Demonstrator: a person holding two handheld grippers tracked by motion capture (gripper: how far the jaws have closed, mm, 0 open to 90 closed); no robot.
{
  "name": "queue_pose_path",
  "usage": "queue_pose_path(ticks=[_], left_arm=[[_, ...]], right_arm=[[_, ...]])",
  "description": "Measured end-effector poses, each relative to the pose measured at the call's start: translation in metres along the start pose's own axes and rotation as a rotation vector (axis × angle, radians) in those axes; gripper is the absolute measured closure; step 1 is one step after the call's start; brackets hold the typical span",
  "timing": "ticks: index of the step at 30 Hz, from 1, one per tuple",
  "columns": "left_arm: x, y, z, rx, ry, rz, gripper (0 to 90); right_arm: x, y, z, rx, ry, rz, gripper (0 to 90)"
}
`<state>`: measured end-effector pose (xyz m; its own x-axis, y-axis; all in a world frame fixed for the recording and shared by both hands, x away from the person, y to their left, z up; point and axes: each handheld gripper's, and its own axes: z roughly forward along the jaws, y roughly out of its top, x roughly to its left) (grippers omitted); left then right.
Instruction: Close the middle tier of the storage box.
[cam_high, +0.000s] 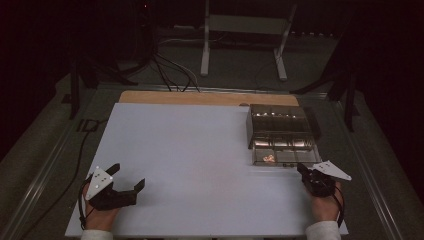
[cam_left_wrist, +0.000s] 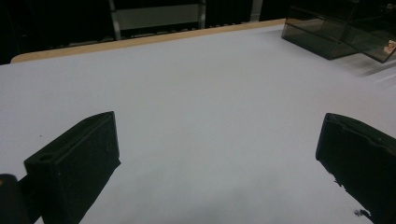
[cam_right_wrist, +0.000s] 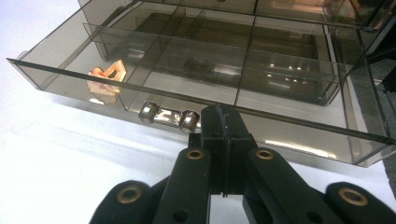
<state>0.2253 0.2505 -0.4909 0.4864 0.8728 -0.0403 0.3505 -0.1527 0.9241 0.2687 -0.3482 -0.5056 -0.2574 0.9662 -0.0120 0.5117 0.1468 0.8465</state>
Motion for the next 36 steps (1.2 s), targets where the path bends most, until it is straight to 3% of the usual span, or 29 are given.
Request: queue_pose_path(ticks=[14,36], left_arm=[[0.001,0.000,0.000,0.000,-0.001,0.000,0.7],[0.000,-0.001,0.000,0.003,-0.005,0.000,0.7]], right_arm=[[0.006,-0.003,0.007,0.030,-0.003,-0.023,90.0],[0.006,0.005,0.012,0.018,-0.004,-0.022,90.0]])
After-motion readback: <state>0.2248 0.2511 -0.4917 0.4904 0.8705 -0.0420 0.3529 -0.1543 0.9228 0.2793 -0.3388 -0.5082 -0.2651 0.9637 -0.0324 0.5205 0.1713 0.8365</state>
